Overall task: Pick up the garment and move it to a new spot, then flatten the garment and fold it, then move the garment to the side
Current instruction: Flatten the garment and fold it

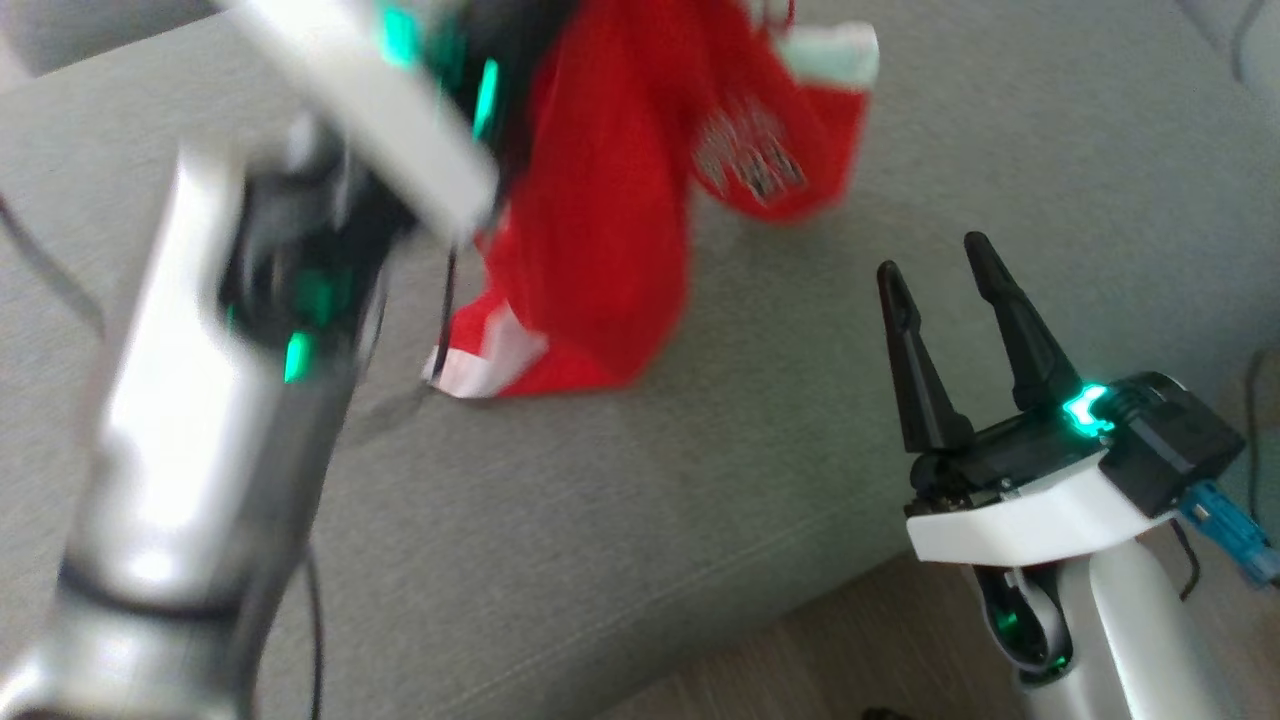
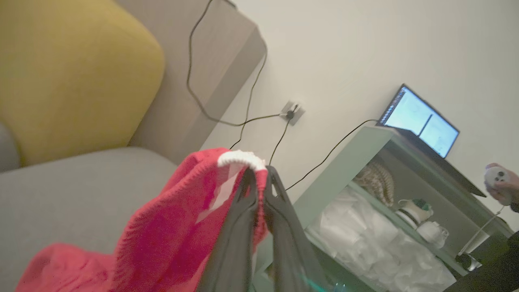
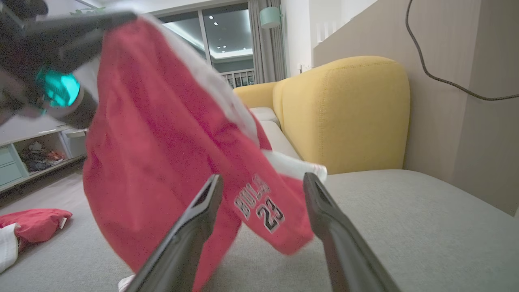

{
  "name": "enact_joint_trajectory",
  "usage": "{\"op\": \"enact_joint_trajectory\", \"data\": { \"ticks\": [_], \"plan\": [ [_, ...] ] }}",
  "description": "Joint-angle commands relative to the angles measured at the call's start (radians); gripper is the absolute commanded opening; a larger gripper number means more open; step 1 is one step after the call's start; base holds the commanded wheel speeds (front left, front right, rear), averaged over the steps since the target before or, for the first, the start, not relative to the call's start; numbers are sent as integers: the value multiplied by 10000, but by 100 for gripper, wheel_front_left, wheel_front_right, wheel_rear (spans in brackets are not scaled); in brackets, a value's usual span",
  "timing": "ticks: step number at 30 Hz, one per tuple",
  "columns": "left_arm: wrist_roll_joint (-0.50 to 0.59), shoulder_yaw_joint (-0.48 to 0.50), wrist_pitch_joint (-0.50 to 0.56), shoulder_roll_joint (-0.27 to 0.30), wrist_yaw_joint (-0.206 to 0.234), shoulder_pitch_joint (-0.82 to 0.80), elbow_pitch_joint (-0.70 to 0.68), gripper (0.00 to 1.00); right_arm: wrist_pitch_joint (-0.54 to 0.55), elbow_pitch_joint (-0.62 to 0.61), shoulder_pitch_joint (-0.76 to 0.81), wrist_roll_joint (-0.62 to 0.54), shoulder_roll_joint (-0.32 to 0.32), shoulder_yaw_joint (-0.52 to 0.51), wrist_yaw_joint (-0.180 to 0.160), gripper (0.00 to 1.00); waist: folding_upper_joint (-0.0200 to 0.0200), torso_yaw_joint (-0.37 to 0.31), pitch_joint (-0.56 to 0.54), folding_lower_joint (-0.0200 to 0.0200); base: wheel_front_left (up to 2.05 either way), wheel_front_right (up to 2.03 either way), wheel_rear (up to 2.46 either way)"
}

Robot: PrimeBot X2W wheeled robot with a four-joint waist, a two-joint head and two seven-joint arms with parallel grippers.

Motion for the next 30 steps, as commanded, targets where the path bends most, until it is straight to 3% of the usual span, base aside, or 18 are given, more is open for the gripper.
{"op": "enact_joint_trajectory", "data": {
  "ticks": [1,6,10,18,23,24,25,26,27,30],
  "plan": [
    [-28,306,62,822,-61,1114,-709,0,-92,-293,47,-100,11,123,0,100,0,445,-168,0,0,0,0],
    [587,217,-975,2014,-85,4496,-1149,0,-92,-174,175,-481,11,48,0,100,0,1221,-214,0,0,0,0],
    [1144,-287,-2356,2518,-96,6186,-1043,0,-92,221,243,-638,11,124,0,100,0,1810,-203,0,0,0,0],
    [1458,-1999,-5088,3035,-100,6847,-835,0,-92,1754,111,-901,11,296,0,100,0,2707,-453,0,0,0,0],
    [1344,-2719,-5806,3283,-100,6748,-423,0,-92,2655,-119,-876,11,245,0,100,0,2834,-614,0,0,0,0],
    [1279,-2900,-5894,3332,-100,6707,-335,15,-92,2775,-185,-886,11,245,0,100,0,2847,-661,0,0,0,0],
    [1172,-3042,-5974,3363,-100,6670,-256,39,-92,2866,-231,-889,11,249,0,100,0,2851,-693,0,0,0,0],
    [1023,-3165,-6032,3378,-100,6628,-191,80,-92,2933,-265,-887,11,251,0,100,0,2851,-719,0,0,0,0],
    [893,-3282,-6080,3398,-100,6562,-148,100,-92,2981,-289,-883,11,254,0,100,0,2846,-745,0,0,0,0],
    [614,-3662,-6177,3528,-101,6302,-107,100,-92,3026,-287,-869,11,287,0,100,0,2793,-799,0,0,0,0]
  ]
}}
